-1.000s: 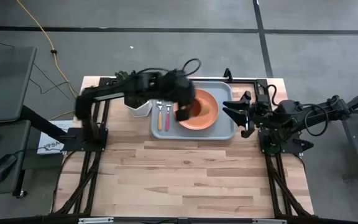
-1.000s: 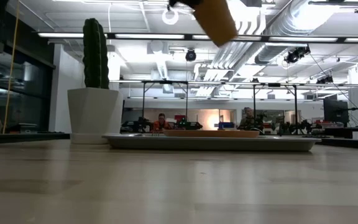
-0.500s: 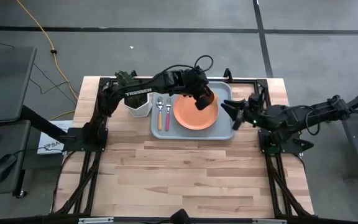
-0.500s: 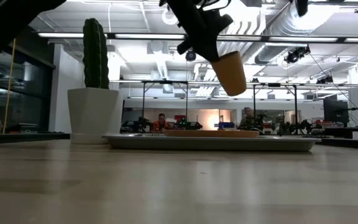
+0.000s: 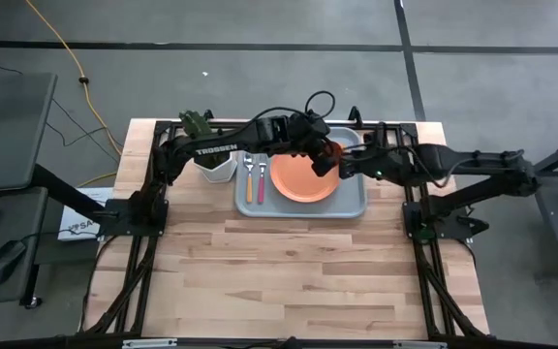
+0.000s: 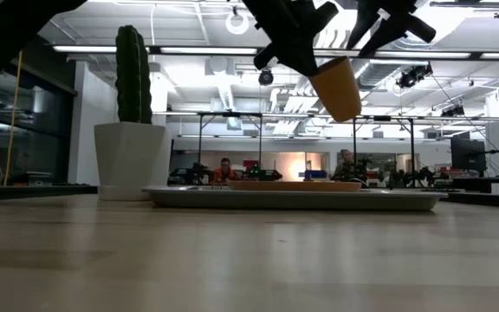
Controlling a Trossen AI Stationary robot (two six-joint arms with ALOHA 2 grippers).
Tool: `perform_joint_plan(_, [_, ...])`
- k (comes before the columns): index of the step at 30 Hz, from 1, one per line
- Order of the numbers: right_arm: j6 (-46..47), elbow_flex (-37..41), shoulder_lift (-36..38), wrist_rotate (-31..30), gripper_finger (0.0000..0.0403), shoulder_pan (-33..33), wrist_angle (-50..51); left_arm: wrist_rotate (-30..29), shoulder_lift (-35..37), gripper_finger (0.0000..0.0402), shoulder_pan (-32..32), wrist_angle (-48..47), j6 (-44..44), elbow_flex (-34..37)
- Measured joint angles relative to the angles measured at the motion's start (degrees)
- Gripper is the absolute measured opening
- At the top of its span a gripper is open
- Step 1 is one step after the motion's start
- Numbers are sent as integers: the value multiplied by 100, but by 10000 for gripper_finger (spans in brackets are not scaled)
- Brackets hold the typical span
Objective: Pick and place plate/cup/fork/spoon on tray
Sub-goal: Put the yellow cup on the gray serving tray to the top right of the orange plate
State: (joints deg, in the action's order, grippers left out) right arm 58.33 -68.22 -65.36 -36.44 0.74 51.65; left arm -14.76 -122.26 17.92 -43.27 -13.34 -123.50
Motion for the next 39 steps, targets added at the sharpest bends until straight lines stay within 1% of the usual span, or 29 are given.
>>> perform_joint_plan(6, [-226, -436, -372, 312, 122, 188, 102, -2, -1, 0, -42, 0, -2, 0])
perform_joint_plan(12, [-133, -565, -409, 604, 122, 192, 160, 1, 0, 0, -46, 26, -2, 0])
perform_joint_plan(17, [352, -565, -437, 505, 122, 192, 822, 144, -2, 0, -51, 83, -2, 0])
perform_joint_plan(19, [463, -565, -442, 504, 122, 192, 913, 169, -7, 0, -61, 121, -2, 0])
perform_joint_plan(28, [437, -563, -439, 408, 120, 227, 986, 295, -9, 0, -134, 477, -9, 0])
perform_joint_plan(31, [434, -563, -436, 390, 99, 251, 1022, 291, -9, 0, -153, 520, -13, 0])
perform_joint_plan(36, [369, -565, -431, 217, 20, 255, 1076, 277, -11, 0, -171, 553, -42, 0])
perform_joint_plan(37, [321, -565, -429, 214, 12, 257, 1077, 275, -11, 1, -171, 553, -37, 0])
perform_joint_plan(39, [329, -565, -429, 214, 13, 259, 1103, 279, -11, 5, -171, 576, -16, 2])
